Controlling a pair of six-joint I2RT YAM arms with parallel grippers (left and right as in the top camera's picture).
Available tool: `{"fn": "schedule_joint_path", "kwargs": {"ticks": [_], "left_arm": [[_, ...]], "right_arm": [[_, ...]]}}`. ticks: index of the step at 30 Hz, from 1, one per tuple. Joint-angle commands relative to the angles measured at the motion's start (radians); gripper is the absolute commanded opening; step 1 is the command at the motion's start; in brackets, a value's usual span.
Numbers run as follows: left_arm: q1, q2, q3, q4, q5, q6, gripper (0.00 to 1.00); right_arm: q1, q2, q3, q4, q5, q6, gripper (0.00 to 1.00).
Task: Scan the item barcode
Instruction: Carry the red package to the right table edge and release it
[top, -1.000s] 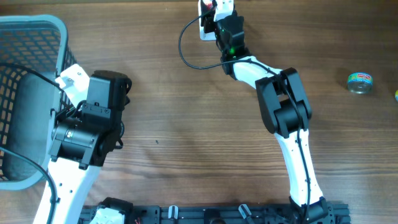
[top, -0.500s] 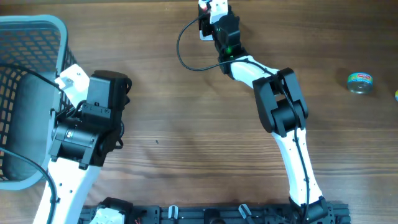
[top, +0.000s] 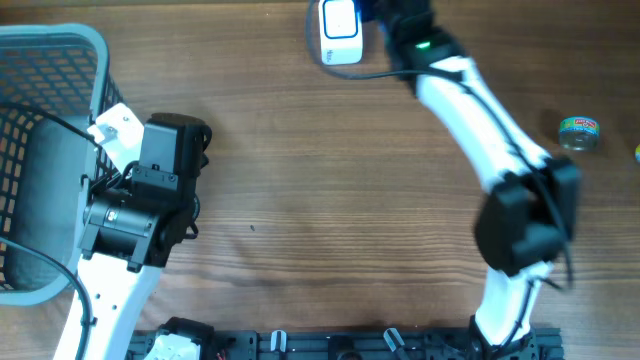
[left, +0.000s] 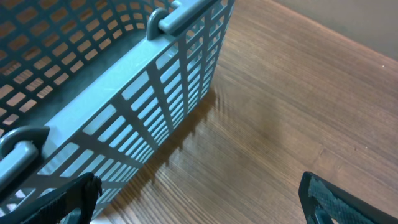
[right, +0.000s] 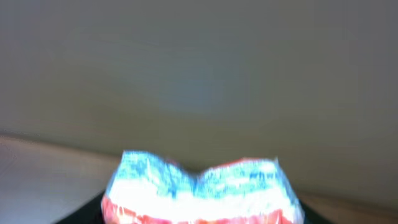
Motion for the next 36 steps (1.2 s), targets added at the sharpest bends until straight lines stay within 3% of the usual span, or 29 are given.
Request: {"fn": "schedule_joint_path", "kwargs": {"ticks": [1, 3, 8, 14, 18, 23, 24, 27, 36], "left_arm": [[0.005, 0.001, -0.006, 0.010, 0.030, -0.018, 1.00], [0.005, 0.001, -0.006, 0.025, 0.084, -0.018, 1.00], [0.005, 0.001, -0.006, 0.043, 0.192, -0.017, 1.00], [0.005, 0.001, -0.006, 0.042, 0.205, -0.017, 1.00], [0.005, 0.001, -0.006, 0.042, 0.204, -0.017, 1.00], [0.005, 0.001, -0.006, 0.042, 0.204, -0.017, 1.00], [0.005, 0.001, -0.006, 0.042, 0.204, -0.017, 1.00], [0.005, 0.001, -0.006, 0.043, 0.203, -0.017, 1.00], [0.005, 0.001, -0.006, 0.042, 0.200, -0.017, 1.00]], "right_arm": [[-0.130, -0.110, -0.002, -0.314, 0.055, 0.153, 0.62], [-0.243, -0.130, -0.002, -0.552, 0.052, 0.253, 0.61], [-0.526, -0.114, -0.046, -0.908, 0.047, 0.290, 0.59], [-0.726, -0.114, -0.064, -1.084, -0.008, 0.315, 0.57], [-0.781, -0.114, -0.176, -1.011, -0.082, 0.314, 0.58], [-0.782, -0.114, -0.397, -0.772, -0.082, 0.315, 0.59], [-0.782, -0.113, -0.428, -0.716, -0.082, 0.316, 0.64], [-0.787, -0.098, -0.441, -0.622, -0.079, 0.314, 0.69], [-0.794, -0.060, -0.441, -0.371, -0.059, 0.312, 0.70]]}}
